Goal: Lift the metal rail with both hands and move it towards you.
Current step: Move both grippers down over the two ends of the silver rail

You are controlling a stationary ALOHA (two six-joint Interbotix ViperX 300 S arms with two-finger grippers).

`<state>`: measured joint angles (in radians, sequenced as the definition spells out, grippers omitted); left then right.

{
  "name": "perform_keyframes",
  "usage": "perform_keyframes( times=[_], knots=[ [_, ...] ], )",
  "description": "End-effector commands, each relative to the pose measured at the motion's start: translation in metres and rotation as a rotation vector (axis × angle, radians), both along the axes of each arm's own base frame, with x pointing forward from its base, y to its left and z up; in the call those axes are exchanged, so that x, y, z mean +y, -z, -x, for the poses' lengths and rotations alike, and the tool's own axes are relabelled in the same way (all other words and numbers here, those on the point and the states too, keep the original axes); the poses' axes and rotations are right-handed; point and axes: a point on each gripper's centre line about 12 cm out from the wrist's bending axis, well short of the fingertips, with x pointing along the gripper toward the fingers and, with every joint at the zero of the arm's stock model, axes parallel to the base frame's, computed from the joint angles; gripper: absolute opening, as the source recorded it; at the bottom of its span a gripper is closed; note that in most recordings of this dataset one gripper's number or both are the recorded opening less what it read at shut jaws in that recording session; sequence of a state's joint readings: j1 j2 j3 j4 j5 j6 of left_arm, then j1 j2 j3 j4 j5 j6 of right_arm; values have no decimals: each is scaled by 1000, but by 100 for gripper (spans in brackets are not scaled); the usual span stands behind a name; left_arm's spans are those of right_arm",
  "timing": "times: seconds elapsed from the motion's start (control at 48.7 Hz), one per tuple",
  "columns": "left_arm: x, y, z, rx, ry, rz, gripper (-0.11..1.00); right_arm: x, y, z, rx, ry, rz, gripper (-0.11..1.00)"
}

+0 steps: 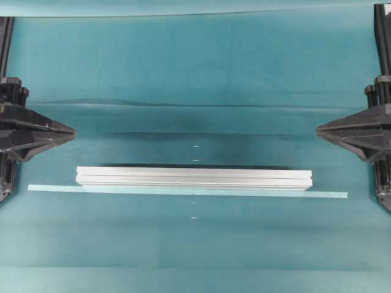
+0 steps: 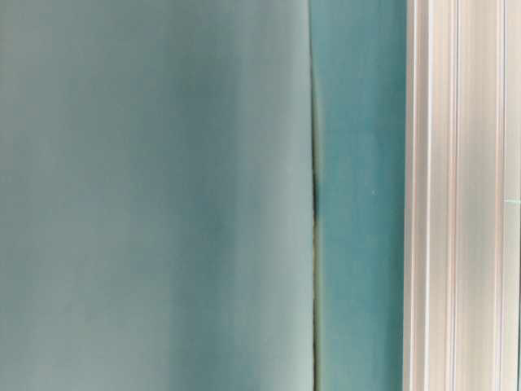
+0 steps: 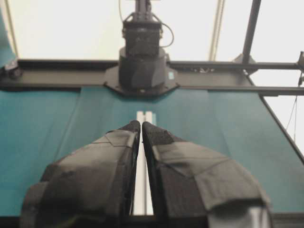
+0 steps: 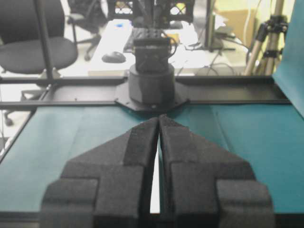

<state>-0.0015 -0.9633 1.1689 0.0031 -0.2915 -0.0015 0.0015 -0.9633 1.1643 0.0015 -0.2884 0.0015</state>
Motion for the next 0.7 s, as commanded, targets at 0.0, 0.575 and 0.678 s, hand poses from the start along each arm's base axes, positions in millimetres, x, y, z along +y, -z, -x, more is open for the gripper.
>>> perform_keyframes(
  times=[0.0,0.575,0.678],
  knots=[
    [0,-13,-3,20,3,24,14,-1,-8,0,-25,2,-23,14],
    [1,-33,-28,569,-22,52,-6,0,-16,-20,676,12,-168,-2],
    [1,-28,-38,656,-24,48,-6,1,-10,-33,824,14,-169,-2]
  ],
)
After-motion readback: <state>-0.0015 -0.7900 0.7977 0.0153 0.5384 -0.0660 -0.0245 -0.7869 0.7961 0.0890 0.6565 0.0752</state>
